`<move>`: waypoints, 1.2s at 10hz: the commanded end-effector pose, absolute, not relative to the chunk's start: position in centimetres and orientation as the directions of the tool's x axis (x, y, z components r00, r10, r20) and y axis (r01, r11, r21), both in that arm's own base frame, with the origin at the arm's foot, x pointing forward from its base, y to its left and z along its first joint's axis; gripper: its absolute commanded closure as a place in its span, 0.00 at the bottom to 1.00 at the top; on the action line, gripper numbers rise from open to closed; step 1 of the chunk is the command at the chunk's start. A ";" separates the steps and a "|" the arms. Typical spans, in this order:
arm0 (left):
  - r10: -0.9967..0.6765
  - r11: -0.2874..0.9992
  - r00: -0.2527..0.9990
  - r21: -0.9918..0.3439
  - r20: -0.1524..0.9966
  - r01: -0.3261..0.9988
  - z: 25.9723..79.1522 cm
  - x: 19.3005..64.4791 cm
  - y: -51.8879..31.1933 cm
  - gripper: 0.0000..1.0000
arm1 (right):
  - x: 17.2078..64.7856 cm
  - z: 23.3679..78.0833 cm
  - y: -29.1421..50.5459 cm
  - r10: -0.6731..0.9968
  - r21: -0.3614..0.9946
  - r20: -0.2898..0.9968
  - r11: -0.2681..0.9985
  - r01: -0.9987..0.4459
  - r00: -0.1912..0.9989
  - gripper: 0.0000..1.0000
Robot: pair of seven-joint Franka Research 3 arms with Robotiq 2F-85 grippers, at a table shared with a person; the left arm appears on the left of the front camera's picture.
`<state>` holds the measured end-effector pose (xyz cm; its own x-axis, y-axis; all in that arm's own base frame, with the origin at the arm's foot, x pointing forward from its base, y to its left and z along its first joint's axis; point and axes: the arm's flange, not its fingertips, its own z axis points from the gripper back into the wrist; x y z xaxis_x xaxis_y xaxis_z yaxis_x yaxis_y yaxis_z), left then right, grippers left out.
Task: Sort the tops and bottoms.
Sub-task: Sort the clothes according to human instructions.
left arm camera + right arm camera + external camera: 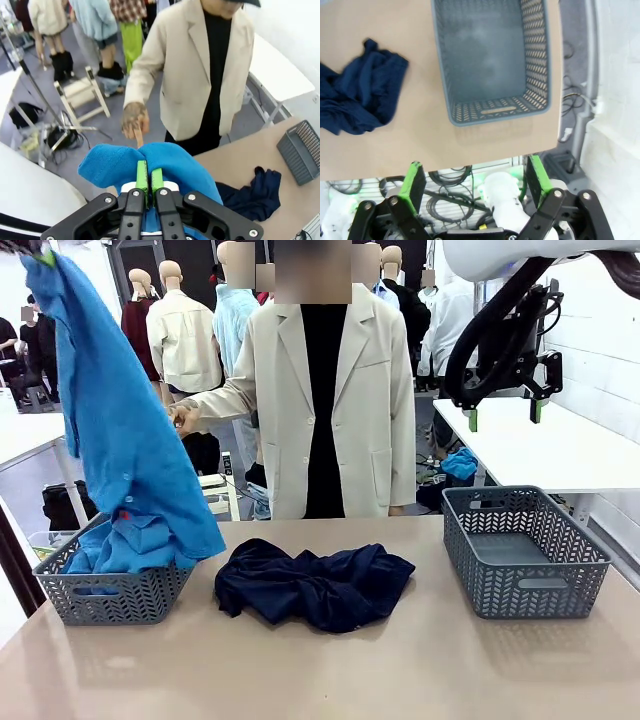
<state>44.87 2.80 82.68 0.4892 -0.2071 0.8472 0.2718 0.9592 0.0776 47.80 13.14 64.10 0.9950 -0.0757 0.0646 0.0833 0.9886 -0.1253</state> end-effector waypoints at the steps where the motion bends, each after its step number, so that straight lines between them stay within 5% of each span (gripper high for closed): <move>1: -0.185 0.961 0.545 0.034 0.818 0.275 79.9 44.8 3.6 1.00 | 47.8 64.2 13.0 -0.061 -0.135 0.063 0.988 0.069 0.996 0.00; 7: -0.213 0.974 0.728 0.085 0.651 0.209 69.2 39.6 5.7 1.00 | 47.8 64.2 13.0 -0.061 -0.135 0.063 0.988 0.069 0.996 0.00; 12: -0.226 0.968 0.702 0.078 0.675 0.238 69.8 41.0 5.5 1.00 | 47.8 64.2 13.0 -0.061 -0.135 0.063 0.988 0.069 0.996 0.00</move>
